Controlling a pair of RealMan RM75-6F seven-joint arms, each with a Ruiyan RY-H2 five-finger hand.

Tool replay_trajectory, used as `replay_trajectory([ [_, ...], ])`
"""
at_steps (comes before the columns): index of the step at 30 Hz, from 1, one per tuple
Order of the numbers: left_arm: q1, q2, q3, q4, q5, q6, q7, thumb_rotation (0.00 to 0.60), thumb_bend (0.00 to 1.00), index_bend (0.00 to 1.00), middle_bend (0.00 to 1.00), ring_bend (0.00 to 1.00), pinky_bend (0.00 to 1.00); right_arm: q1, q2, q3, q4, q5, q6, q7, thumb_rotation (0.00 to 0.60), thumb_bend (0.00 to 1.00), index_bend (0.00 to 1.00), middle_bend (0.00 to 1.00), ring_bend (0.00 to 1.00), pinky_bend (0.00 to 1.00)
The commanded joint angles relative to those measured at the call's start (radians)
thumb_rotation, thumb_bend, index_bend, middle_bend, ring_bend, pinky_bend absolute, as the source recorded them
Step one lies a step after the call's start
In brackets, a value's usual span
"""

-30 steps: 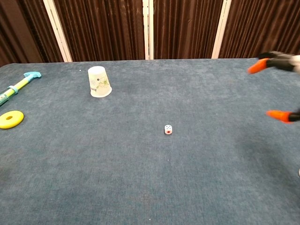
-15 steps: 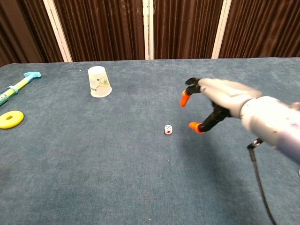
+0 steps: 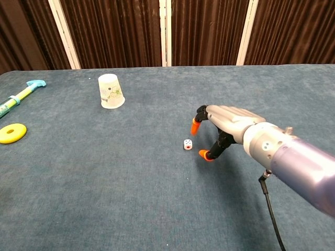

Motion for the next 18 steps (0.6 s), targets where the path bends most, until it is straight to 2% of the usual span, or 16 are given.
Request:
replay_trajectory([
  [1, -0.002, -0.002, 0.002, 0.000, -0.002, -0.004, 0.004, 0.600, 0.04, 0.00, 0.00, 0.00, 0.00, 0.020, -0.026, 0.007, 0.038, 0.021, -0.008, 0.015, 0.600, 0.26, 0.38, 0.06, 0.00, 0.00],
  [7, -0.004, -0.002, 0.001, -0.003, -0.002, -0.002, 0.004, 0.600, 0.04, 0.00, 0.00, 0.00, 0.00, 0.048, -0.065, 0.018, 0.099, 0.037, -0.016, 0.031, 0.600, 0.25, 0.37, 0.06, 0.00, 0.00],
  [18, -0.007, -0.001, 0.003, -0.002, -0.001, -0.003, -0.001, 0.600, 0.04, 0.00, 0.00, 0.00, 0.00, 0.078, -0.111, 0.017, 0.187, 0.052, -0.032, 0.050, 0.600, 0.30, 0.45, 0.12, 0.00, 0.00],
])
